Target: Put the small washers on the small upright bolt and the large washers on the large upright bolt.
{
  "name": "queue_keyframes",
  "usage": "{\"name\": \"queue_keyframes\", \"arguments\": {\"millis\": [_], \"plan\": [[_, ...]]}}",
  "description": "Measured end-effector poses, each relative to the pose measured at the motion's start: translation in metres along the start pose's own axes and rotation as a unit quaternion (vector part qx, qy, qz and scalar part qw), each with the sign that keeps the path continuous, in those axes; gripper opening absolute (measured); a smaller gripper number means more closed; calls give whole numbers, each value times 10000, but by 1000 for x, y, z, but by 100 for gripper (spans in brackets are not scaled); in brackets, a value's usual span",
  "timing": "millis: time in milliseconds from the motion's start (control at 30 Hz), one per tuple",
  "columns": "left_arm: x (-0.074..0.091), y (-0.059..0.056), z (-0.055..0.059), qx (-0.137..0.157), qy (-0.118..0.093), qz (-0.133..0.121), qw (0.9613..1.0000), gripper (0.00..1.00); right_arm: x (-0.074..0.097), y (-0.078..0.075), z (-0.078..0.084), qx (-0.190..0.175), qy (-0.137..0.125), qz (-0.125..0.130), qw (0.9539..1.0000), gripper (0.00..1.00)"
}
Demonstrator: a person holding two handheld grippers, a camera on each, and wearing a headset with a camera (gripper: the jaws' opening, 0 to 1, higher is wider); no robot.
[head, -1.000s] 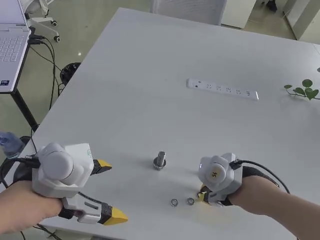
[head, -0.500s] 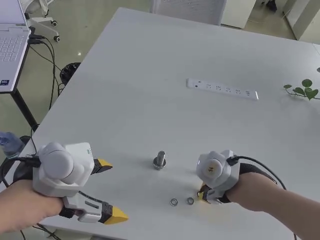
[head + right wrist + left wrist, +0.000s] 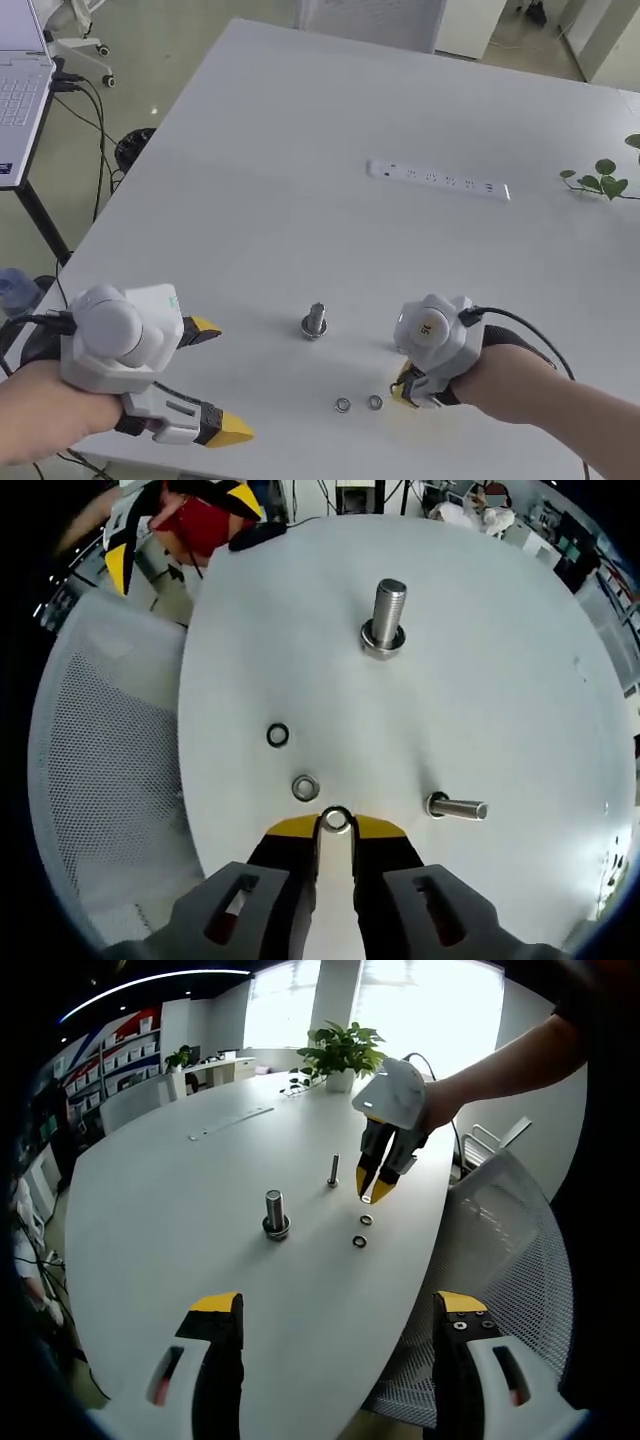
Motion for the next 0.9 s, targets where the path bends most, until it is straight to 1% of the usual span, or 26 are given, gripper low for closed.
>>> {"name": "queue_keyframes", "arguments": {"millis": [233, 300, 400, 700, 900], "plan": [[-1, -1, -5, -1, -75, -18, 10000, 79, 12, -1, 0, -62, 86, 21, 9999, 12], [-1, -1, -7, -10, -99, -56, 9999, 81, 15, -1, 0, -51, 121, 22, 9999, 12], [-2, -2, -8, 0, -128, -54, 9999, 82, 19, -4, 0, -116, 102, -2, 9999, 12], [-3, -4, -7, 10, -91, -75, 9999, 84, 25, -10, 6, -139, 182, 24, 9997, 12], [-2, -4, -7, 24, -106, -98, 9999, 84, 33, -18, 11, -242, 205, 38, 9995, 12]]}}
Point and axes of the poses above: the centre of the closed fingertips' face, and the gripper's own axes: x roughly backward along the fingers, y roughly to its left, z roughly out of its underside, the point moved 9 cm from there along x, roughly backward along the fingers, and after that the axes turned 13 degrees about y, right-handed, at the moved point
